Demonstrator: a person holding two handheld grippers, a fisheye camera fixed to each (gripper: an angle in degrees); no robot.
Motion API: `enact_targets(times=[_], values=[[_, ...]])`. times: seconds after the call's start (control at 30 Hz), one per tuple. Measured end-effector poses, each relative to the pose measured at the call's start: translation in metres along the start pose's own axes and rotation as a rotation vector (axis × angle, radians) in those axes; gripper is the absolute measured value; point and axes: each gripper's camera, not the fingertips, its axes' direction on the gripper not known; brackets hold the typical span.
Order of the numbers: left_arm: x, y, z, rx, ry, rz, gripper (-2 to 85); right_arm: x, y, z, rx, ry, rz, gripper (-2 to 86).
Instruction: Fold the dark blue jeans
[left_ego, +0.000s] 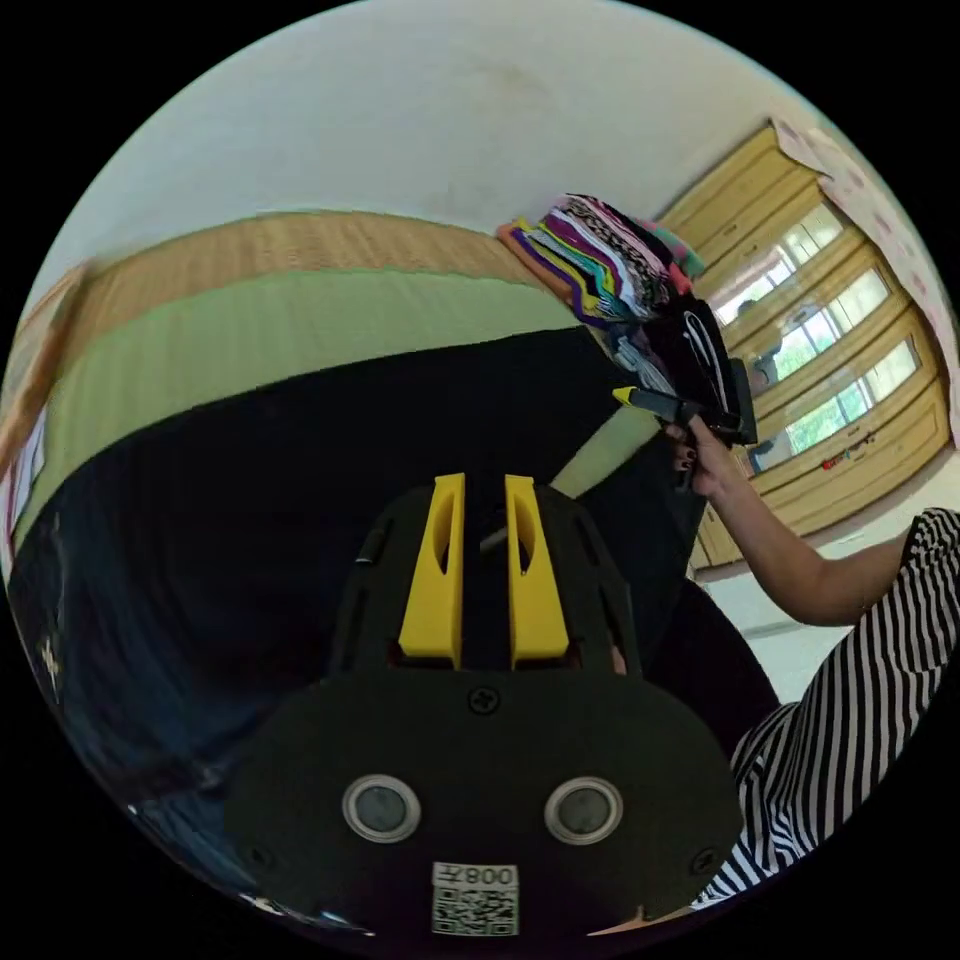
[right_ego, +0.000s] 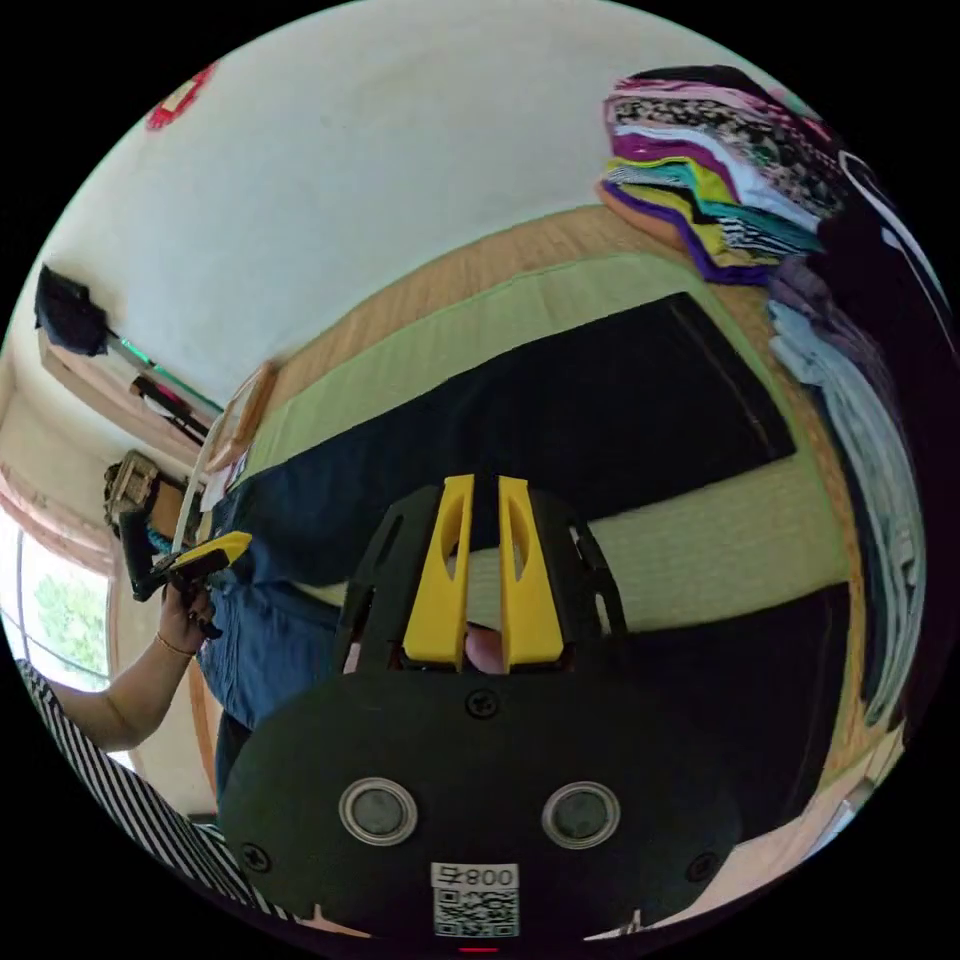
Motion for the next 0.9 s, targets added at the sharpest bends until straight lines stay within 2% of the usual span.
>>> enact_targets(times=[0.13, 0.37, 0.53, 0.77, 0.9], values=[[0.015, -0.076, 0.049, -0.063, -0.030, 0.054, 7.5, 0.054, -0.006, -0.031, 0.056, 0.158, 0.053, 8.5], [0.040, -0.184, 0.129, -0.195, -0.134, 0.122, 8.4, 0.105, -0.012, -0.027, -0.031, 0.330, 0.043, 8.4], [0.081, -0.235, 0.181, -0.220, -0.143, 0.211, 8.6, 0.123, 0.001, -0.031, -0.030, 0.300, 0.036, 7.9], [0.159, -0.320, 0.252, -0.197, -0.066, 0.351, 8.7, 0.148, 0.026, -0.051, 0.000, 0.252, 0.044, 7.7], [0.192, -0.363, 0.300, -0.253, -0.110, 0.384, 8.3, 0.156, 0.040, -0.060, 0.004, 0.265, 0.028, 7.3]])
